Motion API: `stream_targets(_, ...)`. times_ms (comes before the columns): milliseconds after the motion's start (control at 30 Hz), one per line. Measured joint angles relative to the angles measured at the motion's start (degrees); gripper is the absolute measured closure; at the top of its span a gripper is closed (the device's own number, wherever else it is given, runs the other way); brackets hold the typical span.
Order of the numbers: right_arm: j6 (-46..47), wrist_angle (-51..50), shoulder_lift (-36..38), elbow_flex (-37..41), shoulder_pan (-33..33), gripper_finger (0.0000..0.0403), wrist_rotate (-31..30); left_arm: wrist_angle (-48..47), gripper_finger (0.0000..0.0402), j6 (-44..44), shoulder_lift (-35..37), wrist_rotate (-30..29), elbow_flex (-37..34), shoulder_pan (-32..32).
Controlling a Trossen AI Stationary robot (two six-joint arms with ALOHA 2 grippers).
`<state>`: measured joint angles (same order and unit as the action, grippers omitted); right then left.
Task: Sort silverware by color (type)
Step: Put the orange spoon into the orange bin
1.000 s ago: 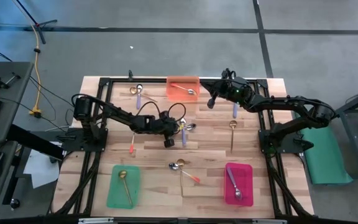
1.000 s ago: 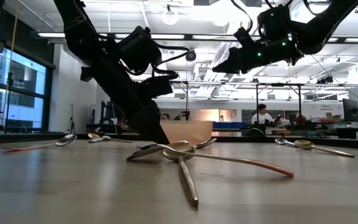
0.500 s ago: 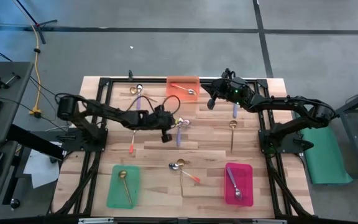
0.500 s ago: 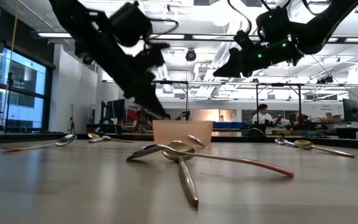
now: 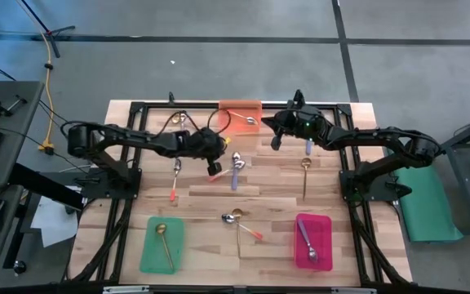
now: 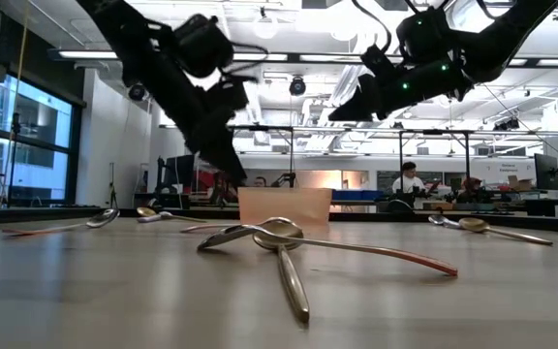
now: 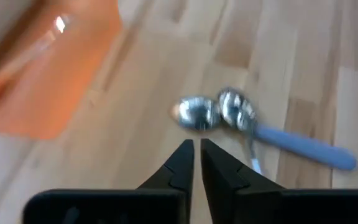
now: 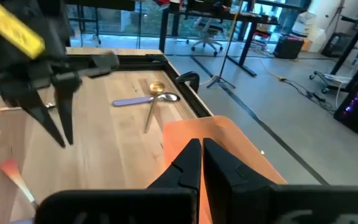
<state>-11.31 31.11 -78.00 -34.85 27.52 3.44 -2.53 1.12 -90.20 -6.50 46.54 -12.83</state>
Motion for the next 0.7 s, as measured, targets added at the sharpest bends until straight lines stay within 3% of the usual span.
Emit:
stream_targets(333, -0.5, 0.1, 0.0, 0.1, -0.3, 0.0403, 0.0, 6.7, 0.0286, 1.6, -10.6, 1.4, 0.0, 4.0)
stream_targets(700, -0.2, 0.0, 0.0, 0.1, -0.3, 0.0403, 0.0, 13.9, 0.0297, 2.9, -15.0, 0.4, 0.2, 3.9)
